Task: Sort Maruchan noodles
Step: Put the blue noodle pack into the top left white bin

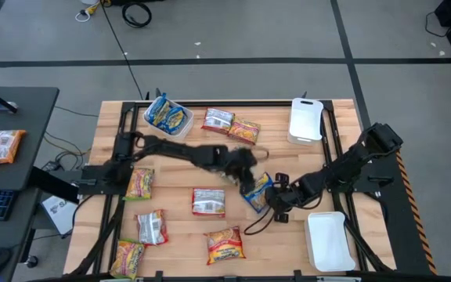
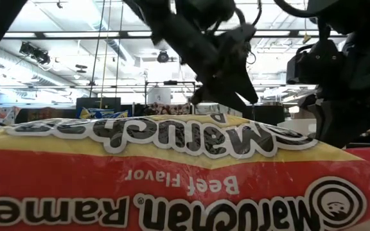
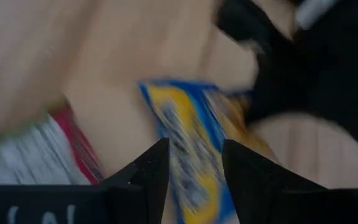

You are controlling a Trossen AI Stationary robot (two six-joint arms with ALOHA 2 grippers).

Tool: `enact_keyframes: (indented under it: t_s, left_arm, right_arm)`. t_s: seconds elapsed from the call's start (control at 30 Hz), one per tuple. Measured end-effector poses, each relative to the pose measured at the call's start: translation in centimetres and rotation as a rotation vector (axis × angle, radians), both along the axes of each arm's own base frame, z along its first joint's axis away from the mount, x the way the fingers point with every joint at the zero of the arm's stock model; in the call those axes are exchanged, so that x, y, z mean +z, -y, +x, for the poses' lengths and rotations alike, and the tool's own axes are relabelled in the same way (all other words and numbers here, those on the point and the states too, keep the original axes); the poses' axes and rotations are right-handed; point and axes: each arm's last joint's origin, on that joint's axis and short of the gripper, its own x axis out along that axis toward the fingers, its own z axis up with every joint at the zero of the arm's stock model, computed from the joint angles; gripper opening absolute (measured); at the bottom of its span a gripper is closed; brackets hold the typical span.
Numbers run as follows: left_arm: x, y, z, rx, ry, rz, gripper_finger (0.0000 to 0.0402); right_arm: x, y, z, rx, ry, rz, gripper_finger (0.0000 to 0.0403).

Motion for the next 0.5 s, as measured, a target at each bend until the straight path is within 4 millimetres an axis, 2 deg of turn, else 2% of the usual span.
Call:
enact_keyframes:
  t_s: [0.07, 0.13, 0.33, 0.5]
  left_arm:
    - [-0.9, -1.1, 0.4, -0.001, 0.017, -0.025, 0.0151]
    - [-2.3, -1.0, 0.8, -0.01, 0.005, -0.029, 0.0151]
    - [-4.8, 2.6, 1.5, -0.069, 0.004, -0.066, 0.0151]
    - [-5.5, 4.3, 1.7, -0.048, 0.02, -0.061, 0.0151]
  right_arm:
    - [0.0, -0.2, -0.1, 0.001, 0.004, -0.006, 0.0013]
    - [0.0, -0.4, -0.2, -0.005, 0.012, -0.017, 0.0013]
    - [0.1, -0.3, -0.1, -0.058, 0.035, -0.011, 0.0013]
    - [0.2, -0.2, 0.0, -0.079, 0.061, -0.057, 0.0021]
